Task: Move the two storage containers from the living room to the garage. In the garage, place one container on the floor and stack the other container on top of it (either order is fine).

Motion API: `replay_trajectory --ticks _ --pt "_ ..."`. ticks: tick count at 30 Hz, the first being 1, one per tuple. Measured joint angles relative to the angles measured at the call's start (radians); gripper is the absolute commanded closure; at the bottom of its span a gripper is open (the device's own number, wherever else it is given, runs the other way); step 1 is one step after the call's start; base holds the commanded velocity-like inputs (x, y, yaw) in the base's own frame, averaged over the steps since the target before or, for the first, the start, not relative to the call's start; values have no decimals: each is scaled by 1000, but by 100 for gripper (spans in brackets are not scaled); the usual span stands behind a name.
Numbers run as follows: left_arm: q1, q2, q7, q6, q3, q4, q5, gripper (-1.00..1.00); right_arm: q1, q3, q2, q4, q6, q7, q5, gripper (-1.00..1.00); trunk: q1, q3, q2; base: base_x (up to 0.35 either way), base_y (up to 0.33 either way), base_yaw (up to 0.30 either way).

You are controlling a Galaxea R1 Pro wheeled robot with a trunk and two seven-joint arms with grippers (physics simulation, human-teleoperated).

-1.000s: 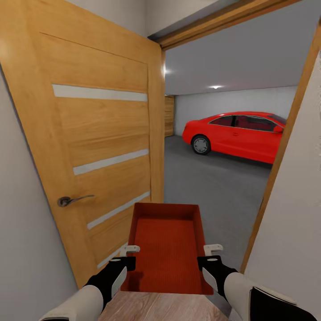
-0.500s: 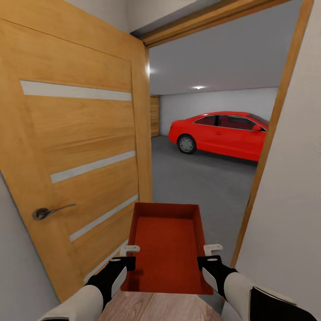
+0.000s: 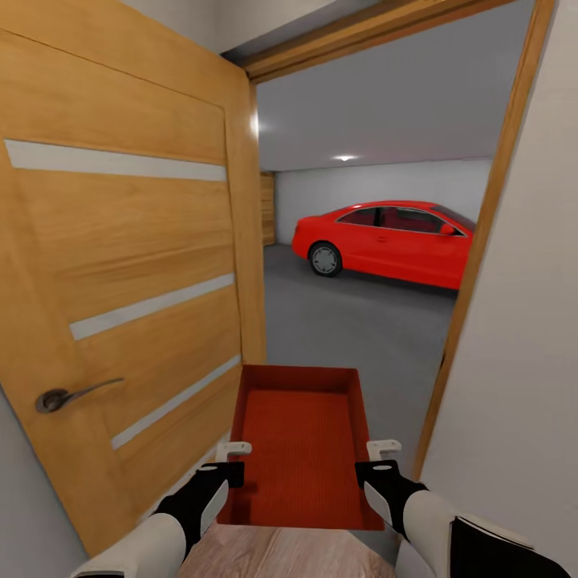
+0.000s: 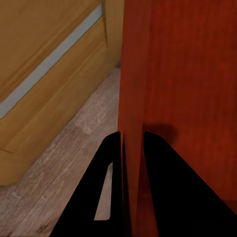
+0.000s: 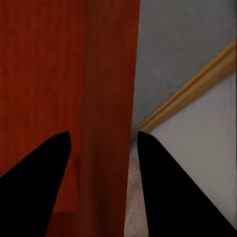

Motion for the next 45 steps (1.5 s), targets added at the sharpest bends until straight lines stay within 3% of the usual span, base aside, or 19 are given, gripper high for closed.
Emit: replay_trajectory --ticks 16,45 --pt "0 0 0 0 0 0 0 100 0 0 0 0 0 0 0 100 0 0 0 0 0 -233" --pt "0 0 0 1 0 -1 -1 100 0 0 0 1 0 1 -1 100 0 0 0 120 134 -38"
